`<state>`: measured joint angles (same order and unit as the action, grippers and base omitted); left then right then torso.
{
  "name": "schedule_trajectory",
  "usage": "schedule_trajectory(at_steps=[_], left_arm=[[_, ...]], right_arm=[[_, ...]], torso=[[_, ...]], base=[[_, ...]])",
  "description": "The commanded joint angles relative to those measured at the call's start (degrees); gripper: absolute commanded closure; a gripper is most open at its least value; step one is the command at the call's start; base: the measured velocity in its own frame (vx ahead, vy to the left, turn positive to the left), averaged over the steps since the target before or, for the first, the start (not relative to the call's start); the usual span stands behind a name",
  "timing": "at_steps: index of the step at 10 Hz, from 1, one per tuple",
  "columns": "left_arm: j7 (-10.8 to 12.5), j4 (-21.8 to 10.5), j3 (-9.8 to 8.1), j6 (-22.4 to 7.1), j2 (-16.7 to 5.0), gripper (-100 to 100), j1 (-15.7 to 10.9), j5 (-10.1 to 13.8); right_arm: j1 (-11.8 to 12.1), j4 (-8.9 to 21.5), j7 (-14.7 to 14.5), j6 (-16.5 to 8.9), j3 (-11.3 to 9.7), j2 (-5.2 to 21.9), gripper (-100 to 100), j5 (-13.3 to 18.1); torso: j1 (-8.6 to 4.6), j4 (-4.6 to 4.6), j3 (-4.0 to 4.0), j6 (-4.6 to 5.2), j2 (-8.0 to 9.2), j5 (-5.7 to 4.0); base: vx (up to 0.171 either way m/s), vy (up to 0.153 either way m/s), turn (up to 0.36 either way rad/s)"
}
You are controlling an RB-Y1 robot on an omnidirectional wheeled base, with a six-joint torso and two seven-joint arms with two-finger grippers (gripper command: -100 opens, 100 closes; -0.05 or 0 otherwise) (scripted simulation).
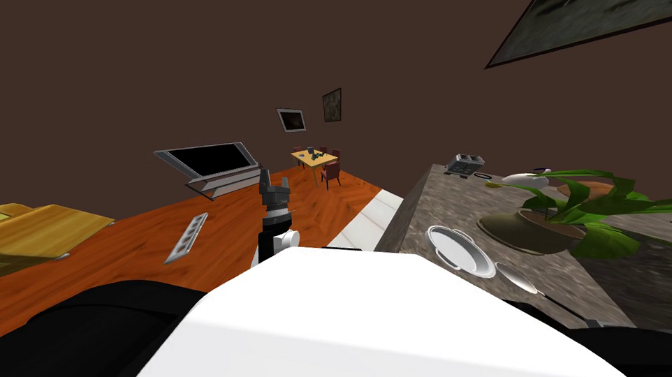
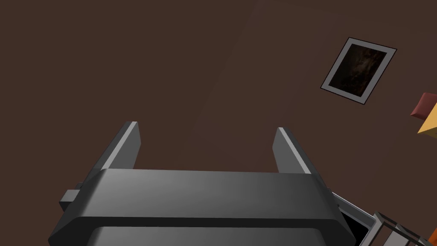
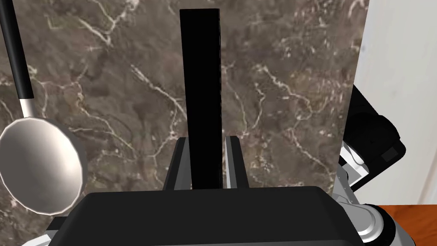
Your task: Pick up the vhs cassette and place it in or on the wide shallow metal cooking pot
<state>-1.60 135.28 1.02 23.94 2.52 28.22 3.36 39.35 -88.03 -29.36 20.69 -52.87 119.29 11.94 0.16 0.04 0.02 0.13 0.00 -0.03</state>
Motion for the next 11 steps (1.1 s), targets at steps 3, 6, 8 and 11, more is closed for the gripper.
schedule_trajectory(at_steps=[3, 6, 8, 11], left_arm=[[0.0, 0.0, 0.00, 0.0, 0.0, 0, 0.0, 0.0], [0.0, 0.0, 0.00, 0.0, 0.0, 0, 0.0, 0.0], [0.0, 0.0, 0.00, 0.0, 0.0, 0, 0.0, 0.0], [0.0, 0.0, 0.00, 0.0, 0.0, 0, 0.0, 0.0]], right_arm=[[-0.2, -0.9, 0.3, 0.5, 0.1, 1.8, 100, -0.4], [-0.5, -1.3, 0.4, 1.1, 0.3, 3.2, 100, -0.7], [-1.6, -1.7, 1.4, 2.4, 1.0, 5.2, 100, -1.1], [-3.2, -2.5, 2.9, 4.5, 2.0, 8.4, 100, -1.6]], torso=[[-0.01, 0.00, 0.00, 0.00, 0.00, 0.00], [0.09, -0.01, 0.00, 0.02, 0.01, 0.06], [0.04, -0.02, -0.01, 0.03, -0.01, 0.03], [0.38, 0.00, -0.04, -0.02, -0.09, 0.15]], base=[[0.001, 0.002, -0.018], [-0.006, 0.008, -0.039], [0.003, 0.013, -0.032], [0.006, 0.058, -0.045]])
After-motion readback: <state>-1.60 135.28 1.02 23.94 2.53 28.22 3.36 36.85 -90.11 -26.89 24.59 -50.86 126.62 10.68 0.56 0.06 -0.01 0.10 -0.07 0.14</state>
